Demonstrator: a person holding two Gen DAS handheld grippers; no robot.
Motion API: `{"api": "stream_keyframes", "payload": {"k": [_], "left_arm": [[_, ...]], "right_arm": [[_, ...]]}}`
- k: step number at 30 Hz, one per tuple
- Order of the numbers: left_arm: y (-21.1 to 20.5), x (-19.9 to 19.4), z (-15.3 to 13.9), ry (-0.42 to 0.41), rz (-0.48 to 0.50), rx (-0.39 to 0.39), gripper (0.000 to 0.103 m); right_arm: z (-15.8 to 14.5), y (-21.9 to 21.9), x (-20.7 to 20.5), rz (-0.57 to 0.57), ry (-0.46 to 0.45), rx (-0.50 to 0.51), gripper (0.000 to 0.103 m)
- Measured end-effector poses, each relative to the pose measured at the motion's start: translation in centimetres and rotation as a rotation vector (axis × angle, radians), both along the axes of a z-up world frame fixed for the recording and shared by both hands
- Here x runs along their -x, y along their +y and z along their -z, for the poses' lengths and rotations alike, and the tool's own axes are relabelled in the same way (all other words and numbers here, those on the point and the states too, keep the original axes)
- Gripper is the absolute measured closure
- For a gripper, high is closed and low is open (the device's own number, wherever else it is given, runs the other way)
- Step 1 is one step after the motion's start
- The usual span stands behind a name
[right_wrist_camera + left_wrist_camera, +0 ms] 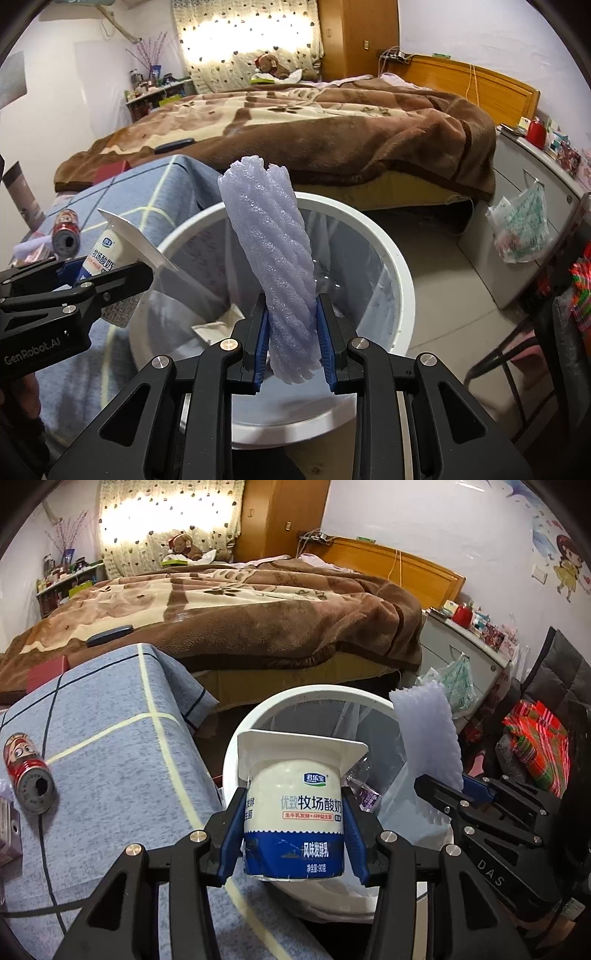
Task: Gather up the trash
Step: 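Open both tools to drop the yogurt cup and foam net into the bin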
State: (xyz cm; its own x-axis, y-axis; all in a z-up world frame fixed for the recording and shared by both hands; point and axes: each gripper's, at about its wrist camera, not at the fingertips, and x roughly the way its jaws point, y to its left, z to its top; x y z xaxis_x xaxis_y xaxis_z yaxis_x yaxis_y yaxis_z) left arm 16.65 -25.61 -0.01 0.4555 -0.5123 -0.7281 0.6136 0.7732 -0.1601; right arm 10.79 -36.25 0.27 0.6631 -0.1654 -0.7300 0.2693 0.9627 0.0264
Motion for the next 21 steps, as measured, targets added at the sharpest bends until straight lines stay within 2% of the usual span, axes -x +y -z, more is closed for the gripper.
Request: {"api": "stream_keyframes", "payload": {"k": [4, 6, 15, 21], "left_arm": [[-0.3, -0.6, 0.5, 0.020, -0.017, -0.012, 0.049], [-0.4, -0.4, 0.4, -0.001, -0.004, -0.008, 0.034], [0.5, -0.3, -0.1, 0.008, -0.010, 0.019, 0.033], [2.0, 0.1, -1.0, -0.014, -0.028, 0.032, 0.033]], "right_arm": [[0.1, -0.3, -0.2, 0.011, 0.017, 0.004, 0.076], [0.2, -0.5, -0.3, 0.021, 0.024, 0.003, 0.074], [-0.2, -0.5, -0.1, 0.028, 0.015, 0.026, 0.059], [-1.0, -0.1, 0.2, 0.020, -0.020, 0.024, 0.058]]}}
